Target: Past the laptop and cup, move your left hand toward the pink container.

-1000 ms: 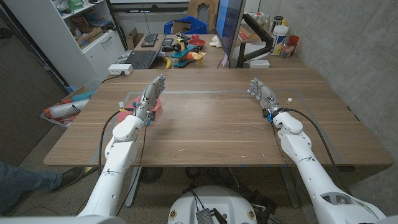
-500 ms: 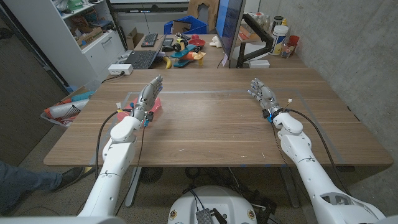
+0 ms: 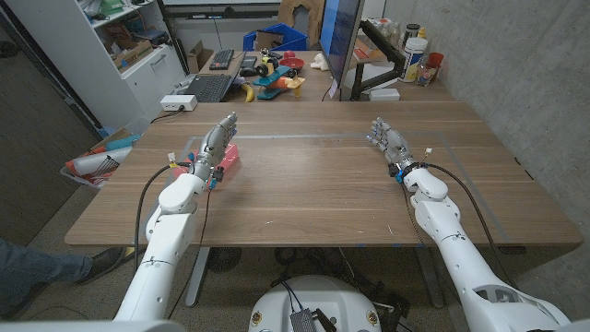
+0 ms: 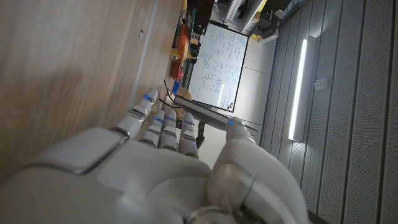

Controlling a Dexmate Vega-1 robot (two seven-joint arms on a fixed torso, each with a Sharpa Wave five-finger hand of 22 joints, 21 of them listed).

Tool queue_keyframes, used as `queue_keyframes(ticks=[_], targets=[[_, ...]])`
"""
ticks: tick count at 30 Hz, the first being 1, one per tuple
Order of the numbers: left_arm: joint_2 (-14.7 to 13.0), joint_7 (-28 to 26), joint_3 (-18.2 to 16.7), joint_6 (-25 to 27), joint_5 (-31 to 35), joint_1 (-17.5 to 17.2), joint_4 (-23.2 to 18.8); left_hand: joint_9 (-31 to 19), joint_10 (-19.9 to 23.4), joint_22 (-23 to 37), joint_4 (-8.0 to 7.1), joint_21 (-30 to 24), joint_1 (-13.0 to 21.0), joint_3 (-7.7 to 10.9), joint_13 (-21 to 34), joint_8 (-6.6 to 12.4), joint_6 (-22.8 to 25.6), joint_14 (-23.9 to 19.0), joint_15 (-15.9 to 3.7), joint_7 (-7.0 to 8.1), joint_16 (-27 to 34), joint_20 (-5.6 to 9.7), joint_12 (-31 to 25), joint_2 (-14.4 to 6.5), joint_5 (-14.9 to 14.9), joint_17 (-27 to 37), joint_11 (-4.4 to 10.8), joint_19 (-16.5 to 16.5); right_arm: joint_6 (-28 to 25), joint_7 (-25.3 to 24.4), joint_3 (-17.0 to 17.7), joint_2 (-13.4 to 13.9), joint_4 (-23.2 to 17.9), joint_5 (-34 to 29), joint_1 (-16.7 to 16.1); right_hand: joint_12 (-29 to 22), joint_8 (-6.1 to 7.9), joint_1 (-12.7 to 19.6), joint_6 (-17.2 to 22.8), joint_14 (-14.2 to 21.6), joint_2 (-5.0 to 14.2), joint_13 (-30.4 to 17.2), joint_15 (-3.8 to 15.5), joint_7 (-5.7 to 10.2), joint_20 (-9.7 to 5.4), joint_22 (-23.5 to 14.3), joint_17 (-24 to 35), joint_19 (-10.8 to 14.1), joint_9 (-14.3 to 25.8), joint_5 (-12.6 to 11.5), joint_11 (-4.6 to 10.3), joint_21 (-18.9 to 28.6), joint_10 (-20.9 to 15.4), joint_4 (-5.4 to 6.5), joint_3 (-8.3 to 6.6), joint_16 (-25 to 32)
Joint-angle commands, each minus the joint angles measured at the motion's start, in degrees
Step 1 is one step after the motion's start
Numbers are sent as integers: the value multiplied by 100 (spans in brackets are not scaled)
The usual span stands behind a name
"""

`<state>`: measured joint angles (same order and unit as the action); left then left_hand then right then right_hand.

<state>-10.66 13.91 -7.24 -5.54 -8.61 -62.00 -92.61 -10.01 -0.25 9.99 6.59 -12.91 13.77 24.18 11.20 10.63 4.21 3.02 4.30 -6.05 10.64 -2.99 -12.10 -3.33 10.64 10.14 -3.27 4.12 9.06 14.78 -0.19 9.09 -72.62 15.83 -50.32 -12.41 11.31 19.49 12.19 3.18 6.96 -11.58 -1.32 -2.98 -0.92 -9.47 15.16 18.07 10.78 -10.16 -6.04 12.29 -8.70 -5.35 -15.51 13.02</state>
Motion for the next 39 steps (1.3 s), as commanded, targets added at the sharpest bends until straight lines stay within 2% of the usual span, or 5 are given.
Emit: queue_keyframes(ticks=[1,13,39], targets=[[-55,-110,-49,92,116,-126,-165,-27,8,20,35,6,78,25,18,21,21,-13,25,1,17,-41,-14,-2,-15,17,-6,35,0,20,-7,-15,44,-25,28,8,6,49,37,60,49,-18,-3,-2,0,-32,15,61,10,-33,-3,-23,-71,-32,3,12],[-108,-219,-120,270,216,-220,-305,-28,26,21,58,25,114,39,18,26,38,-17,43,14,16,-75,-20,-18,-18,16,-34,37,-22,31,-16,-31,105,-53,73,9,5,49,40,62,52,-19,-8,-3,2,-32,12,66,10,-33,1,-32,-79,-33,7,11],[-388,-232,-294,455,474,-402,-653,-30,52,23,97,51,173,56,17,40,92,-39,13,34,20,-78,-28,-31,-25,16,11,24,-93,-32,-39,-77,80,-124,94,16,3,49,45,60,57,-20,-3,0,4,-32,7,76,10,-34,1,-51,-75,-37,14,8]])
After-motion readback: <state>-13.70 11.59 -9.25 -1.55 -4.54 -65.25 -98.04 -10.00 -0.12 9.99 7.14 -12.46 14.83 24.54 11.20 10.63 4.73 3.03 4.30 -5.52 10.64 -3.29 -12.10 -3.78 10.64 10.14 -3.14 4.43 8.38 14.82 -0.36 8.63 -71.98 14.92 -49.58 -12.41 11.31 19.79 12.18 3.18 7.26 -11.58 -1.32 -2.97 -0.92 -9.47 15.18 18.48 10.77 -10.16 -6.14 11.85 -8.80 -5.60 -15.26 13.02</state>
